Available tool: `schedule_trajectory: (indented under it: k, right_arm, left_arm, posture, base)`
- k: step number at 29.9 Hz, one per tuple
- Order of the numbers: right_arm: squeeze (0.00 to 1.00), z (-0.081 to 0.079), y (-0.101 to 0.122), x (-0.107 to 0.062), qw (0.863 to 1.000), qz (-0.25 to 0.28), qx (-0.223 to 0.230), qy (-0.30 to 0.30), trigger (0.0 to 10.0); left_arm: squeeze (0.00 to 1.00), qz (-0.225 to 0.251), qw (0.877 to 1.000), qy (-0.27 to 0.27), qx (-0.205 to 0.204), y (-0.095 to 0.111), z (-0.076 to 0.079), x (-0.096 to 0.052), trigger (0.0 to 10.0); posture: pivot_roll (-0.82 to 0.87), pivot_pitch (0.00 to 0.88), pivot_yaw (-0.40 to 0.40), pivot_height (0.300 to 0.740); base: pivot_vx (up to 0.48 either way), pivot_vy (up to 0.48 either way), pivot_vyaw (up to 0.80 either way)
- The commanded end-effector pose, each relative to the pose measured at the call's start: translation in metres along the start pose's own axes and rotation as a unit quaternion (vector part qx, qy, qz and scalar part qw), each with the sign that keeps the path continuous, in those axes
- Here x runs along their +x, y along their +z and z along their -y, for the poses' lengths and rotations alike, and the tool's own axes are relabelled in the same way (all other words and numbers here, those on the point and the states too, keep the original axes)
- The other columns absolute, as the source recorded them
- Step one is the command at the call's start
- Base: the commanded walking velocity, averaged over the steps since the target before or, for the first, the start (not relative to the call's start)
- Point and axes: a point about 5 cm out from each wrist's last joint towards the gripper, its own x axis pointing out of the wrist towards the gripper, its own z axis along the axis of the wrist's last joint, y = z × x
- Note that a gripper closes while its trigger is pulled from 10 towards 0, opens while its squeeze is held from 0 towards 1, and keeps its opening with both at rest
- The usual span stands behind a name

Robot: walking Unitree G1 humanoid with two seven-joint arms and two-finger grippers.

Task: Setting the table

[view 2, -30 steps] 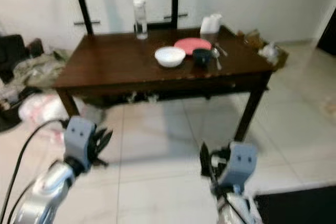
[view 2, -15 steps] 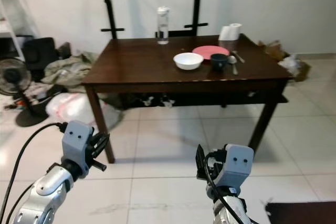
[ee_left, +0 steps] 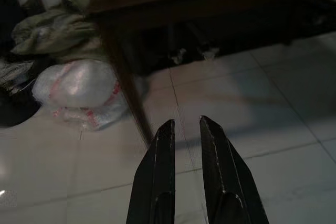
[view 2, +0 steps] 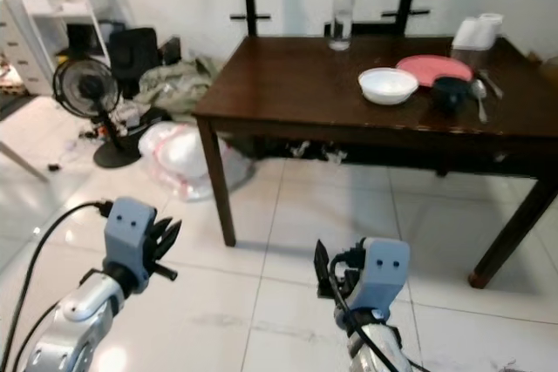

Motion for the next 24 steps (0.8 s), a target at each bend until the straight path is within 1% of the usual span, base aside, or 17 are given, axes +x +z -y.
schedule_trajectory:
  k: [1, 6, 9, 13, 17, 24]
  right_arm:
    - [0.0, -0.0055, -0.0026, -0.0025, 1.0, -0.008, 0.002, 0.011, 10.0]
    - [0.0, -0.0055, -0.0024, -0.0019, 1.0, -0.008, 0.003, 0.013, 10.0]
    - [0.0, -0.0054, -0.0022, -0.0016, 1.0, -0.008, 0.003, 0.014, 10.0]
    - [0.0, -0.005, -0.0012, -0.0007, 1.0, -0.006, 0.003, 0.014, 10.0]
    - [0.0, -0.0049, -0.001, -0.0005, 1.0, -0.006, 0.003, 0.014, 10.0]
    - [0.0, -0.005, -0.0005, -0.001, 1.0, -0.006, 0.003, 0.014, 10.0]
  left_arm:
    - [0.0, -0.025, 1.0, 0.015, 0.004, -0.0095, -0.0041, -0.0043, 10.0]
    - [0.0, -0.034, 0.999, 0.038, 0.006, -0.013, -0.0056, -0.0036, 10.0]
    - [0.0, -0.036, 0.998, 0.043, 0.006, -0.0133, -0.0059, -0.0032, 10.0]
    - [0.0, -0.038, 0.997, 0.068, 0.0, -0.0132, -0.0094, -0.0001, 10.0]
    - [0.0, -0.04, 0.995, 0.087, 0.005, -0.0134, -0.0125, 0.0013, 10.0]
    - [0.0, -0.041, 0.995, 0.095, 0.007, -0.0139, -0.0125, 0.0021, 10.0]
  posture:
    - [-0.04, 0.0, 0.143, 0.74]
    - [-0.04, 0.0, 0.139, 0.74]
    - [-0.04, 0.0, 0.139, 0.74]
    - [-0.04, 0.0, 0.136, 0.74]
    - [-0.04, 0.0, 0.135, 0.74]
    - [-0.04, 0.005, 0.134, 0.74]
  base:
    - [0.0, 0.0, 0.79]
    - [0.0, 0.0, 0.79]
    - [0.0, 0.0, 0.79]
    - [0.0, 0.0, 0.79]
    - [0.0, 0.0, 0.79]
    - [0.0, 0.0, 0.79]
